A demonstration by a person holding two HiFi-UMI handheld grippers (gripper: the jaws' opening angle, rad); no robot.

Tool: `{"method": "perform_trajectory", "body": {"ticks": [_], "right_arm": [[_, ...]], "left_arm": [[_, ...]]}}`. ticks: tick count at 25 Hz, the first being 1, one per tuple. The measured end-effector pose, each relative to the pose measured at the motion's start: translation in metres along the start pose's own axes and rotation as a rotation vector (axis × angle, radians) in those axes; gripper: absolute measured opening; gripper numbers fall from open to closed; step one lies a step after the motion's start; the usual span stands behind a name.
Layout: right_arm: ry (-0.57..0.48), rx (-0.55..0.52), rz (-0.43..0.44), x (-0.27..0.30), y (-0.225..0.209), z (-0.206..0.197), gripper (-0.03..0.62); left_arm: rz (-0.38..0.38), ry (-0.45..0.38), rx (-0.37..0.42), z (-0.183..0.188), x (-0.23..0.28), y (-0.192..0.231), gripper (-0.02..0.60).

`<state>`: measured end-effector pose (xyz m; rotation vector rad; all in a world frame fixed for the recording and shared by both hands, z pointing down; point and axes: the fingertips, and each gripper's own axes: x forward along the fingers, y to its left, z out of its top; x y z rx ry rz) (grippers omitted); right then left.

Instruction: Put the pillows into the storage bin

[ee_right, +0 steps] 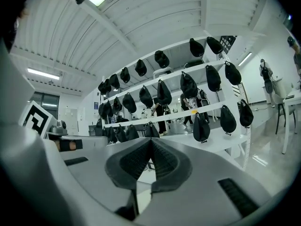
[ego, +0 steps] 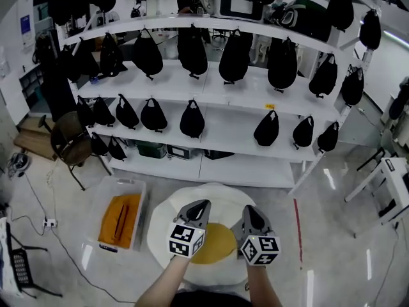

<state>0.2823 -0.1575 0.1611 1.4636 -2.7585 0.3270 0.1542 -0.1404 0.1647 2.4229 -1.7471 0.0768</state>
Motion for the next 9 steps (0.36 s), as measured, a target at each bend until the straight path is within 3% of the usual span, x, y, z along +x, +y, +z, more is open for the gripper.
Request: {"method": "perform_trajectory", "body": {"ticks": [9], "right_arm": [[0.012, -0.013, 0.028, 0.0002, 0.0077, -0.0028, 0.003]], "left_arm": [[0.004, 0.004, -0.004, -0.0022, -0.0042, -0.0033, 0.021]]}}
